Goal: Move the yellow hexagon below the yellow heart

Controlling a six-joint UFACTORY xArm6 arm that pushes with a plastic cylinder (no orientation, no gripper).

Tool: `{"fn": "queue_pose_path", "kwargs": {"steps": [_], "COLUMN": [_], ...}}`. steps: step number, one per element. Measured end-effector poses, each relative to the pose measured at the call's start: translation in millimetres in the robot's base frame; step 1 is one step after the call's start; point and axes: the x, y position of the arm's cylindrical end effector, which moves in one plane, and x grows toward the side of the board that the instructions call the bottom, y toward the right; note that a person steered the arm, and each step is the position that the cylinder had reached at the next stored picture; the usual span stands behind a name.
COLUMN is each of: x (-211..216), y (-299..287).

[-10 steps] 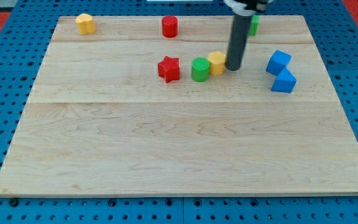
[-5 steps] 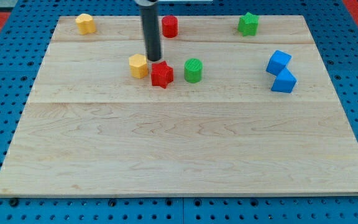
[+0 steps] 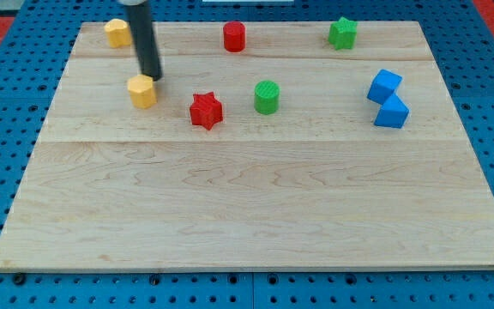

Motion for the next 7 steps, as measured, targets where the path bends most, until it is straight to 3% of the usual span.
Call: {"fn": "queue_pose_path", "kwargs": {"steps": [1,2,3,4,5,6,7], "x": [13.0,-4.3,20.3,49.5,49.5,0.6,-1.0], "y": [-33.5,50.8,63.0,9.7,-39.3,-11.7,-32.9]}}
